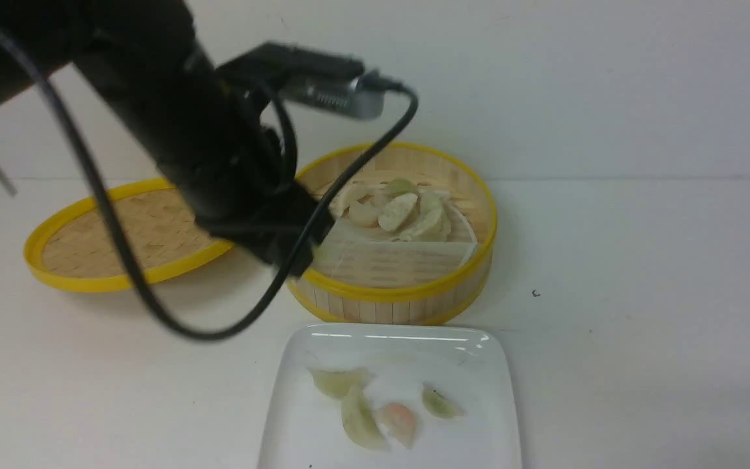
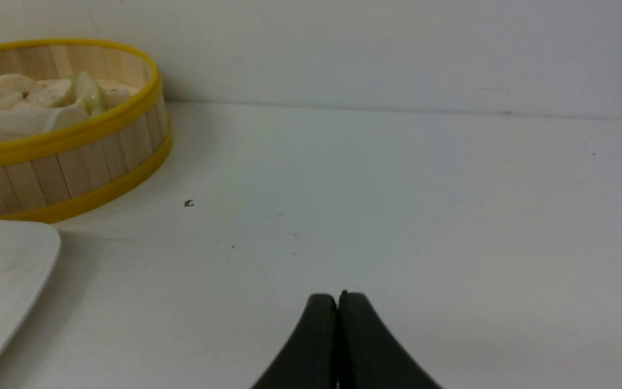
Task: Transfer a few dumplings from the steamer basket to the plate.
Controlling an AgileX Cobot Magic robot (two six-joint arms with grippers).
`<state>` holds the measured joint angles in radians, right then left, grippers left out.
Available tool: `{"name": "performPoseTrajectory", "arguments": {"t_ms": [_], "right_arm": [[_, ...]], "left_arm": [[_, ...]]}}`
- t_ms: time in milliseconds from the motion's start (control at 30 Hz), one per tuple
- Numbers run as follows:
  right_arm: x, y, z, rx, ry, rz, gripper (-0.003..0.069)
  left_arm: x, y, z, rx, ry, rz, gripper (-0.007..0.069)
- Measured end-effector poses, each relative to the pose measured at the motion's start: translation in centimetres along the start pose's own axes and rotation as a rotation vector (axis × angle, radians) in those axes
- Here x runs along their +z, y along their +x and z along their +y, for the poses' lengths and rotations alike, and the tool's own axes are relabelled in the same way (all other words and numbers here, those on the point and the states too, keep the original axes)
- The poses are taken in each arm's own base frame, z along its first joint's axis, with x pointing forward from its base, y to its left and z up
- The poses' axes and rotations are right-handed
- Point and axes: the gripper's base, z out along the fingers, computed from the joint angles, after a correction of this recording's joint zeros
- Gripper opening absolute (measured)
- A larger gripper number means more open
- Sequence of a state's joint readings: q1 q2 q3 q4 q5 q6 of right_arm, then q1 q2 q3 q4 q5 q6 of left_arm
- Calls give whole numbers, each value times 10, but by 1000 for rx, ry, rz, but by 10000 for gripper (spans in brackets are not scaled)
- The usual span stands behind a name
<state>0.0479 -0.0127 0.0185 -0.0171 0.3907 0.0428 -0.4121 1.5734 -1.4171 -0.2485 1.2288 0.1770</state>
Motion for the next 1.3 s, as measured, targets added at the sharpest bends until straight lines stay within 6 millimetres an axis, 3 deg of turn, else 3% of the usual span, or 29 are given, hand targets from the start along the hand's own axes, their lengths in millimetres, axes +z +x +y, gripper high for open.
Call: {"name": "performPoseTrajectory", "arguments": {"t_ms": [33, 133, 233, 367, 433, 467, 567, 700, 767, 833, 867, 900, 933, 967, 1000, 1033, 1100, 1167, 1300], "right_arm": [[0, 0, 0, 0, 0, 0, -15], [0, 0, 0, 0, 0, 0, -15], [0, 0, 0, 0, 0, 0, -15], [0, 0, 0, 0, 0, 0, -15], [0, 0, 0, 0, 0, 0, -15], [0, 0, 0, 0, 0, 0, -15], [0, 0, 0, 0, 0, 0, -15], [0, 0, 0, 0, 0, 0, -15], [0, 0, 0, 0, 0, 0, -15], [0, 0, 0, 0, 0, 0, -15], [0, 0, 0, 0, 0, 0, -15], [0, 0, 0, 0, 0, 0, -15], [0, 0, 0, 0, 0, 0, -15], [0, 0, 0, 0, 0, 0, -15], [0, 0, 0, 0, 0, 0, -15], [0, 0, 0, 0, 0, 0, -15], [0, 0, 0, 0, 0, 0, -15], [0, 0, 0, 0, 0, 0, -15], [0, 0, 0, 0, 0, 0, -15]], "left_arm": [[14, 18, 0, -32, 23, 44, 173], [46, 46, -1, -79, 80, 85, 173], [70, 60, -2, -56, 95, 84, 173], [99, 64, -7, 7, 78, 31, 209], [112, 61, -11, 25, 71, 15, 307], [113, 61, -11, 25, 72, 18, 317], [118, 57, -12, 15, 76, 28, 475], [102, 50, -14, -14, 94, 36, 494], [72, 47, -19, -12, 99, -25, 381], [40, 51, -25, 1, 98, -126, 219], [36, 51, -26, 3, 97, -139, 202], [21, 55, -29, 10, 97, -189, 135], [-10, 68, -36, 23, 96, -305, 53], [-17, 72, -37, 25, 97, -337, 41], [-48, 92, -43, 31, 99, -485, 9], [-51, 96, -44, 34, 99, -495, 7], [-79, 129, -48, 40, 96, -691, -6], [-91, 155, -48, 42, 85, -846, -6], [-90, 198, -43, 27, 71, -1068, -6]]}}
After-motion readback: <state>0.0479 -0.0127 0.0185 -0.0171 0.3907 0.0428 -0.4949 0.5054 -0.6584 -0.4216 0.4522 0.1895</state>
